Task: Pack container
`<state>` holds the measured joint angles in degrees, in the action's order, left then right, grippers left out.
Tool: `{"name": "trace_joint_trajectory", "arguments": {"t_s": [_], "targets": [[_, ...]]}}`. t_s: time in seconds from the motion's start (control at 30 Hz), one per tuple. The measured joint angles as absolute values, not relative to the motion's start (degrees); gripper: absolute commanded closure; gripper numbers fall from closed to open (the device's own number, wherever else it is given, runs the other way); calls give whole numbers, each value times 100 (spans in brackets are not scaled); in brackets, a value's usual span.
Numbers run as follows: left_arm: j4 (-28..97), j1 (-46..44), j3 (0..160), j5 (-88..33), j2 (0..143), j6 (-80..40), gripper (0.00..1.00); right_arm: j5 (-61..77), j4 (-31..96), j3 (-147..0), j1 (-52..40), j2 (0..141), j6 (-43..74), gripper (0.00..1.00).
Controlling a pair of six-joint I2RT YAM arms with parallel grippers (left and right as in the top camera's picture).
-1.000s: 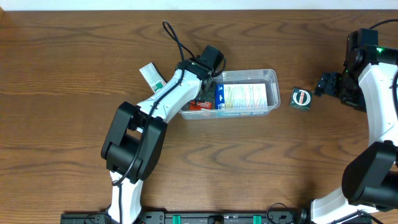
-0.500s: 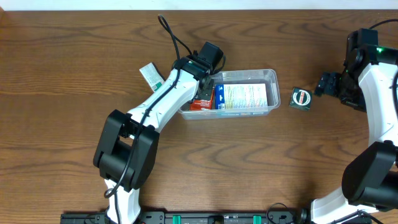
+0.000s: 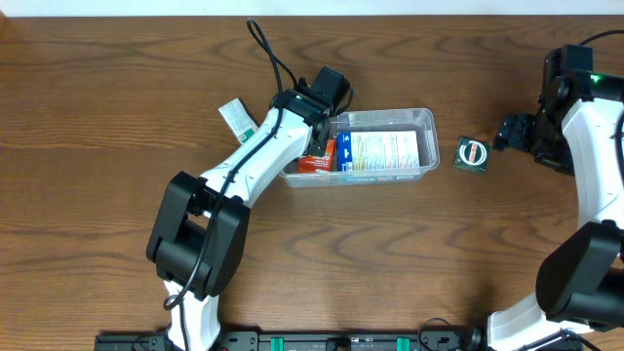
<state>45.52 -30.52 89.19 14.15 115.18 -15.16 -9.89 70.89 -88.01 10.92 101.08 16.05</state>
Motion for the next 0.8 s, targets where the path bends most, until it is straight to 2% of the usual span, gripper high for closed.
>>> {"name": "trace_joint_trajectory", "arguments": {"t_s": [0.8], "targets": [[4464, -3052, 8875, 1417, 11950, -1518, 94, -989, 7089, -8801, 1092, 10108, 1605, 1]]}}
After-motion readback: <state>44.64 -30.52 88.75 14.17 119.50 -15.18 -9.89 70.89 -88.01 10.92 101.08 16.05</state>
